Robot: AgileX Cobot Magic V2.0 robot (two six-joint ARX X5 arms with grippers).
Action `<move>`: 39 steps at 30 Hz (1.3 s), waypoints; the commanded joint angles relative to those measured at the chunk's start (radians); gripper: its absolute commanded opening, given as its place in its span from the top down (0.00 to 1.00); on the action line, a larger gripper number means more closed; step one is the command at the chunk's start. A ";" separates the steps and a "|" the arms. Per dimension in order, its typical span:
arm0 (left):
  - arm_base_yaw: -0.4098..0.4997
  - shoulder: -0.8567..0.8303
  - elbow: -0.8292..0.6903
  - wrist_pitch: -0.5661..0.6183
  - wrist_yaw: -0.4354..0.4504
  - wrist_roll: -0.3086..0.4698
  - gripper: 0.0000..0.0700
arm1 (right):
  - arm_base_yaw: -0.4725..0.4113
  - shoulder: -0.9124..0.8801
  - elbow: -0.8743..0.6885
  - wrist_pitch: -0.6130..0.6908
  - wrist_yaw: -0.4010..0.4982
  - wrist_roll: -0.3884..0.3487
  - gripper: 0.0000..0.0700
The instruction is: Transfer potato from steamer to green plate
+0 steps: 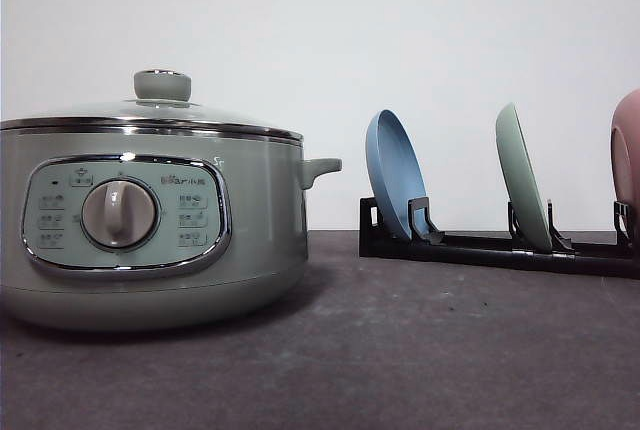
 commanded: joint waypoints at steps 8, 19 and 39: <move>-0.002 0.004 0.021 0.008 0.005 0.002 0.26 | 0.003 0.329 0.268 0.022 0.026 0.046 0.23; -0.002 0.004 0.021 0.008 0.005 0.002 0.26 | 0.003 0.719 0.513 0.089 0.072 0.067 0.23; -0.002 0.004 0.021 0.007 0.005 0.002 0.26 | 0.004 1.014 0.541 0.250 0.163 0.107 0.36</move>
